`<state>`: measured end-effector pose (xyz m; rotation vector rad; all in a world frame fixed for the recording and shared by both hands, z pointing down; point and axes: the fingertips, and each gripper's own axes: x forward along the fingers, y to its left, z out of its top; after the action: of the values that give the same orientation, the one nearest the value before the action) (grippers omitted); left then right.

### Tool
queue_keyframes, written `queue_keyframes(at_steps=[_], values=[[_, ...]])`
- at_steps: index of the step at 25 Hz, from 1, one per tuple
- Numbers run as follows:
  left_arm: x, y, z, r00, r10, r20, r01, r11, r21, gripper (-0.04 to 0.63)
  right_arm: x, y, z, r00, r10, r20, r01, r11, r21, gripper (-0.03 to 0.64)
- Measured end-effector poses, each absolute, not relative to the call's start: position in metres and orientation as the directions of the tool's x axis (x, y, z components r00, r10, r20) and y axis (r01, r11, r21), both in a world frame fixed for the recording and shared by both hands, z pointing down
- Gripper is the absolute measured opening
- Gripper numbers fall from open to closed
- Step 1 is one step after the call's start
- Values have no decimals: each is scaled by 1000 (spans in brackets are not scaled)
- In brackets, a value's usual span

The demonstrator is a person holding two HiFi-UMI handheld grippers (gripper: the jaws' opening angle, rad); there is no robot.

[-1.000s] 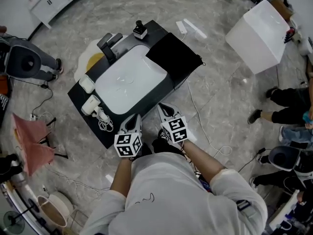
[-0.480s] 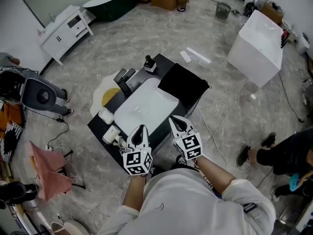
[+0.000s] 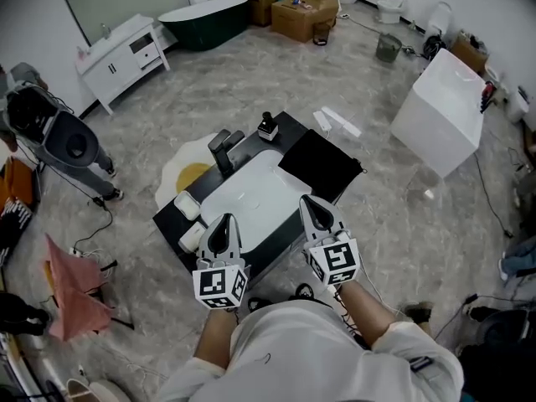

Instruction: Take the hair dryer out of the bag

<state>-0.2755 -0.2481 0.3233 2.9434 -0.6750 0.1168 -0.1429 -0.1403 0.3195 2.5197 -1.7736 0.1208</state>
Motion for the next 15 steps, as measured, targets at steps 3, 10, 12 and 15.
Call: queue_keyframes(at_steps=[3,10,12,15], values=[[-277,-247,321,895,-431,113,-442,-891,103,29,-144,-139,312,340,-935,95,-940,-342,-1,-2],[-270,-233,311,912,-400,90,-407,-909,91,29,-148,-131,306,344,-935,80,-938,-346,1,-2],[-271,-232,317,912,-397,104,-407,-909,94,29,-149,-129,308,346,-934,88,-938,-347,6,-2],[-271,-228,322,912,-393,119,-405,-909,103,29,-151,-127,311,340,-935,98,-940,-340,17,-2]])
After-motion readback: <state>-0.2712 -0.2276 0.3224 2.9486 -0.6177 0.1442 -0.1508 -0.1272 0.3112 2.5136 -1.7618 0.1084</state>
